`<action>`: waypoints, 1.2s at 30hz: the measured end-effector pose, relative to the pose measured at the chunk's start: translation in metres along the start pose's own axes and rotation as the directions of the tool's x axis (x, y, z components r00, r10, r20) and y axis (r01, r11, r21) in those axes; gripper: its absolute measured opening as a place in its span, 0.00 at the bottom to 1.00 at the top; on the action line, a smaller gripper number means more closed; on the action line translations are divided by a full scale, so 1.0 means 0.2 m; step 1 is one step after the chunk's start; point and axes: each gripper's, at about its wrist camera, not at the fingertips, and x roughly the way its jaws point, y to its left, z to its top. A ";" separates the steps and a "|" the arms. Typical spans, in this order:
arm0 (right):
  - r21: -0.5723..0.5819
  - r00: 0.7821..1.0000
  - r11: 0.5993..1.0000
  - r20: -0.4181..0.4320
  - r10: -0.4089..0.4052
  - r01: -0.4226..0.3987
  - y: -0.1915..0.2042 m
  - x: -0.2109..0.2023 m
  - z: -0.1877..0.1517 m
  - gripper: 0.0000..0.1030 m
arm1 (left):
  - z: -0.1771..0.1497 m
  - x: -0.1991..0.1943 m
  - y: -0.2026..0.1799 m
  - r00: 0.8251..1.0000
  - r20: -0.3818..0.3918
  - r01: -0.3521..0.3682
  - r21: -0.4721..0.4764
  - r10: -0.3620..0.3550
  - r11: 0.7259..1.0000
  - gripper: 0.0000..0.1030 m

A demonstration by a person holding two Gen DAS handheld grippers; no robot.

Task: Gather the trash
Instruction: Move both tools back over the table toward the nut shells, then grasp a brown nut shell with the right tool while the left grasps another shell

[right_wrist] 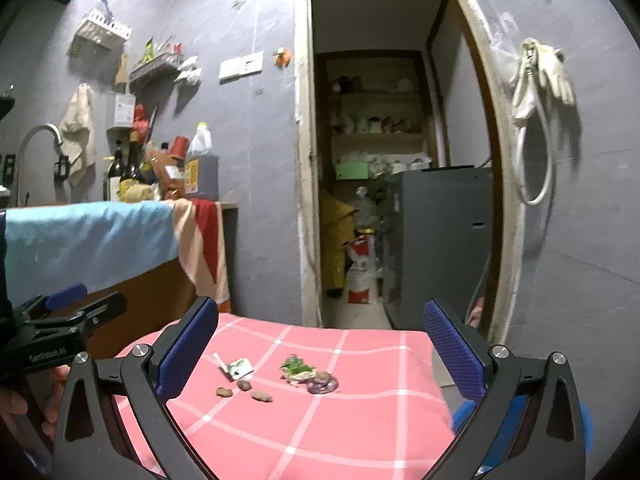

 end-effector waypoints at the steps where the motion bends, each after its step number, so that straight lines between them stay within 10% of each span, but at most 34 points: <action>1: -0.002 1.000 1.000 -0.006 0.006 -0.006 0.01 0.02 -0.01 1.00 | -0.01 0.02 0.01 1.000 -0.006 -0.003 -0.005 0.003 1.000 0.98; 16: 0.003 0.969 0.995 -0.230 0.094 -0.096 0.01 0.37 -0.19 1.00 | -0.15 0.28 0.10 0.977 -0.208 0.026 -0.042 -0.035 0.999 0.98; 28: 0.043 0.881 0.991 -0.455 0.133 -0.127 -0.02 0.59 -0.32 0.68 | -0.21 0.47 0.10 0.906 -0.409 0.089 -0.080 -0.114 0.993 0.94; 36: 0.090 0.834 0.985 -0.525 0.171 -0.145 -0.04 0.67 -0.37 0.44 | -0.25 0.58 0.04 0.837 -0.519 0.158 -0.078 -0.175 0.984 0.63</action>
